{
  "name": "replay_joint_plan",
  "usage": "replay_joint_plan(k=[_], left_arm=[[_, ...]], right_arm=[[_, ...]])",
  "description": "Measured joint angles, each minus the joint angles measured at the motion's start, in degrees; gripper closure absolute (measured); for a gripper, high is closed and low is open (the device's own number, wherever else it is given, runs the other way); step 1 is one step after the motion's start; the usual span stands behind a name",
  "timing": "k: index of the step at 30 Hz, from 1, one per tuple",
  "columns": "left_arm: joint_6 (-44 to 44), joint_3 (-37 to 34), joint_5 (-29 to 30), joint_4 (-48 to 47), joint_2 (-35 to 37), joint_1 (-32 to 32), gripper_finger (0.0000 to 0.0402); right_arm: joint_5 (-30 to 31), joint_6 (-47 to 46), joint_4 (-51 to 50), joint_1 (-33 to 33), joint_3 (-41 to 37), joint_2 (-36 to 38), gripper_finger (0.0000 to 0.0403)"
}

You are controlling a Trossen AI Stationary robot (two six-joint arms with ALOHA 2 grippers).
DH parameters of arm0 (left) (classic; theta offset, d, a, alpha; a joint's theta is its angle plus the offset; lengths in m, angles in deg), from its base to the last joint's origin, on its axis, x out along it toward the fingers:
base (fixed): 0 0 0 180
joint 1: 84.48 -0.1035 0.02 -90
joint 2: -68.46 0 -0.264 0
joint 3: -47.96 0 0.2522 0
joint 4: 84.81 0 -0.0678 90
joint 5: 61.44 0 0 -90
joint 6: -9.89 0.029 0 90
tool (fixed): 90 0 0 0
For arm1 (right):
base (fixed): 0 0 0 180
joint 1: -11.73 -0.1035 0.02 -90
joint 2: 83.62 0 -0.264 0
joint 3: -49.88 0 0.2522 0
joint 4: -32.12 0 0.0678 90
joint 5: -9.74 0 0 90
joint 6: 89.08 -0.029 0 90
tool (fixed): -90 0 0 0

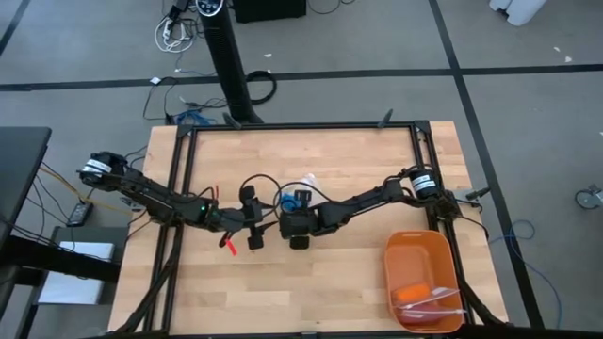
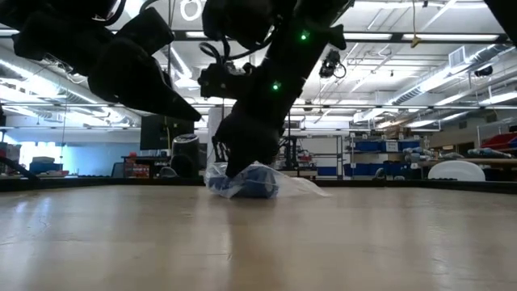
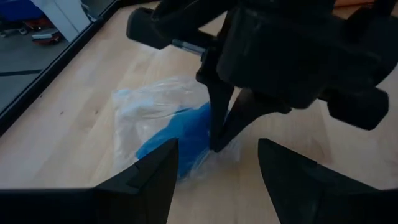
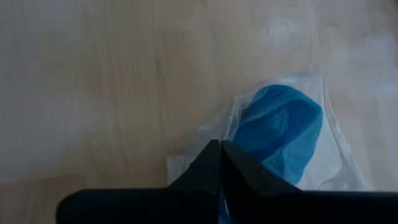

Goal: Roll bandage
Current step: Put the blue bandage into the transparent zip lock bag

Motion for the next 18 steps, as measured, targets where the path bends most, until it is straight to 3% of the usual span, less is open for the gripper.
replay_joint_plan(k=[13, 18], left_arm=[[1.46, 0.04, 4.31, 1.21, 2.61, 3.05, 0.0175], [3.36, -0.85, 5.35, 3.44, 4.33, 4.80, 0.0175]], right_arm=[[-0.03, 0.82, -4.45, -4.72, -0.14, 14.61, 0.0401], [1.13, 2.82, 2.91, -7.58, -8.44, 20.75, 0.0402]])
